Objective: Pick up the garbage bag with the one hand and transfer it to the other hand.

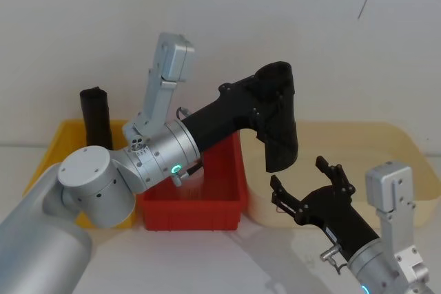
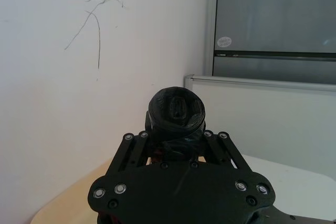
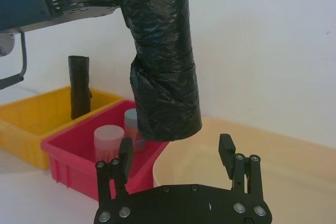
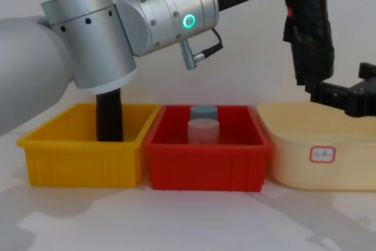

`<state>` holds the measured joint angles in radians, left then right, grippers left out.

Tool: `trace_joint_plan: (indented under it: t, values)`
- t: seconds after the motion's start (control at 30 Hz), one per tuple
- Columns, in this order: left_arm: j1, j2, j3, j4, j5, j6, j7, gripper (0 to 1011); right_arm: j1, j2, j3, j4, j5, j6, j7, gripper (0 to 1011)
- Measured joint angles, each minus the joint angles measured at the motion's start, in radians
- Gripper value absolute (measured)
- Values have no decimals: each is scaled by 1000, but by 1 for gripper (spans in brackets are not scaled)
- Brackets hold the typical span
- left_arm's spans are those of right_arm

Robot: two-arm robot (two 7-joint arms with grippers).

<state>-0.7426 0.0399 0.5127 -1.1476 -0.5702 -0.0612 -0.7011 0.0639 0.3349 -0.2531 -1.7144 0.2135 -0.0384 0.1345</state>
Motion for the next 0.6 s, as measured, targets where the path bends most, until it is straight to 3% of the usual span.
trace_joint_plan:
  t: [0.6]
  values:
    - [0, 0, 0, 0, 0, 0, 0, 375, 84, -38, -5, 96, -22, -31, 25, 999]
